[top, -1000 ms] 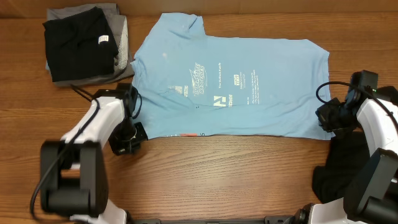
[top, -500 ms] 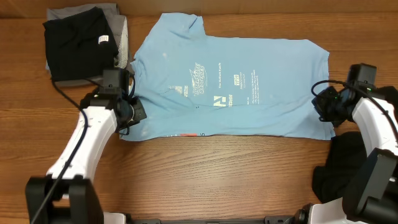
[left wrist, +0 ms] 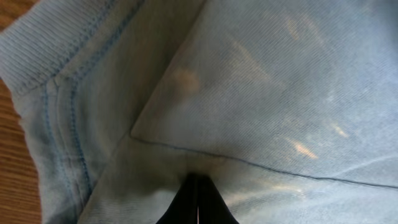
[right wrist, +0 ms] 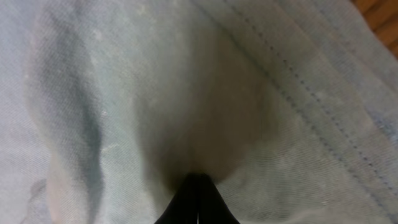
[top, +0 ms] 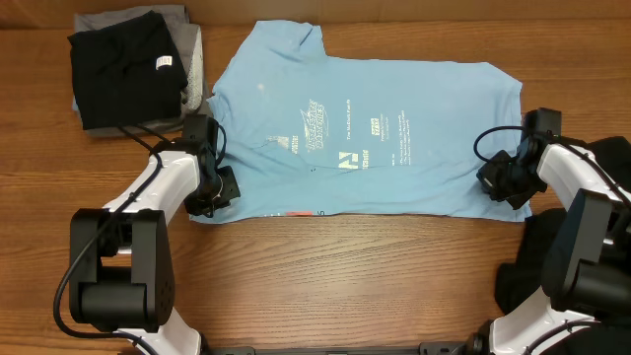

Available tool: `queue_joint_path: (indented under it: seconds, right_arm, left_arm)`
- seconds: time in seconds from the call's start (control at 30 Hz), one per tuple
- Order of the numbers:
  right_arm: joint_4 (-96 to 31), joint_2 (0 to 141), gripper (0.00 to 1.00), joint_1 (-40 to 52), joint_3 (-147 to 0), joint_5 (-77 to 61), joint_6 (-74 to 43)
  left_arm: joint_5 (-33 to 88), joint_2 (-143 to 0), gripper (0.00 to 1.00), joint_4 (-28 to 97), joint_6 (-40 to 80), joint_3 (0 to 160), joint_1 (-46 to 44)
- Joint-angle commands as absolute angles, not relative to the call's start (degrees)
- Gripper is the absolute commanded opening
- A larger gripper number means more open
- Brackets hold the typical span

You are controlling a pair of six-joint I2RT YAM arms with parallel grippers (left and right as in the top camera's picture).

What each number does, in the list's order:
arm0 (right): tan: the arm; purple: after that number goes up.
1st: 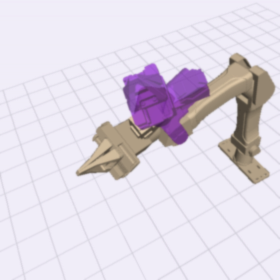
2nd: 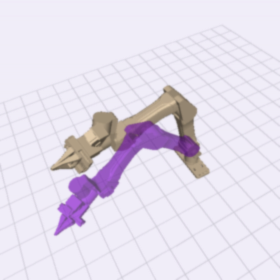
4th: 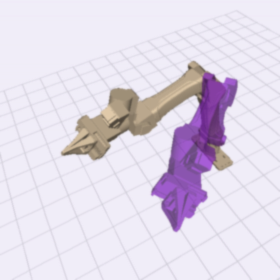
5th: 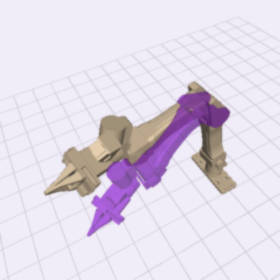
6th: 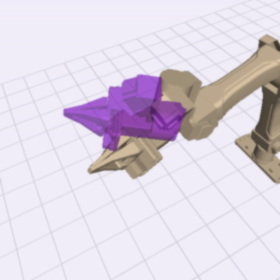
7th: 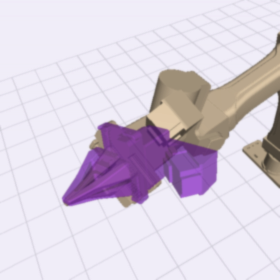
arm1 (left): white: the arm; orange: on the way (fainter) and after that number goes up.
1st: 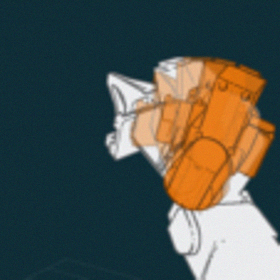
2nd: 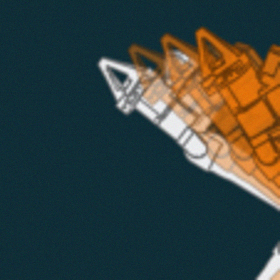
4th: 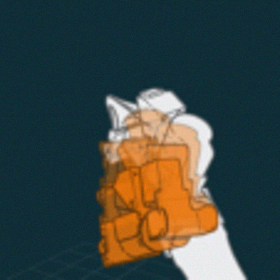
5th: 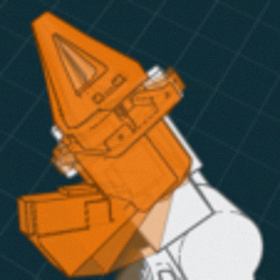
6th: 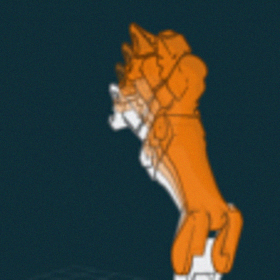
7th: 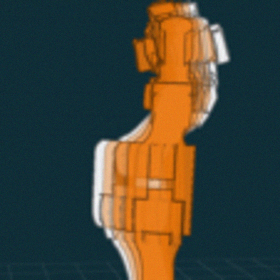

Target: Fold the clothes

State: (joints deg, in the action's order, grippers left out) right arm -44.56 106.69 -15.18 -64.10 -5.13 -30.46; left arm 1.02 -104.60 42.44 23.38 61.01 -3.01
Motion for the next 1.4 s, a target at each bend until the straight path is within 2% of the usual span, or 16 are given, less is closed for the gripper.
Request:
queue_joint_path:
  seconds: [0.0, 0.37, 0.63, 0.83, 1.0, 1.2, 1.3, 1.37]
  right_arm:
    - [-45.6, 107.0, 0.04, -15.1, -64.0, -2.7, -31.7]
    - [-48.3, 107.0, 0.04, -15.1, -59.9, 1.4, -36.1]
    - [-49.7, 107.0, 0.04, -15.1, -58.4, 1.2, -36.3]
    - [-55.0, 106.9, 0.04, -15.1, -58.4, 1.3, -42.0]
    - [-59.1, 105.3, 0.04, -15.1, -58.4, 1.3, -43.7]
    - [-62.3, 97.9, 0.04, -15.1, -58.4, 1.5, -43.1]
    - [-61.8, 93.1, 0.04, -15.1, -58.4, 1.5, -43.1]
    - [-60.7, 90.8, 0.04, -15.1, -58.4, 1.4, -42.6]
  left_arm:
    - [1.2, -108.0, 0.04, 44.4, 22.3, 60.5, -3.0]
    - [-1.9, -108.2, 0.04, 54.7, 30.5, 60.3, -2.6]
    - [-1.3, -108.1, 0.04, 55.3, 32.0, 56.8, -2.5]
    - [1.8, -106.3, 0.04, 55.0, 32.2, 53.2, -2.5]
    - [2.5, -98.8, 0.04, 58.4, 32.3, 51.8, -2.5]
    - [1.8, -83.6, 0.04, 63.0, 33.0, 51.7, -2.7]
    - [0.6, -76.6, 0.04, 59.3, 30.0, 51.7, -2.7]
    - [0.3, -73.8, 0.08, 54.2, 27.7, 51.7, -2.7]
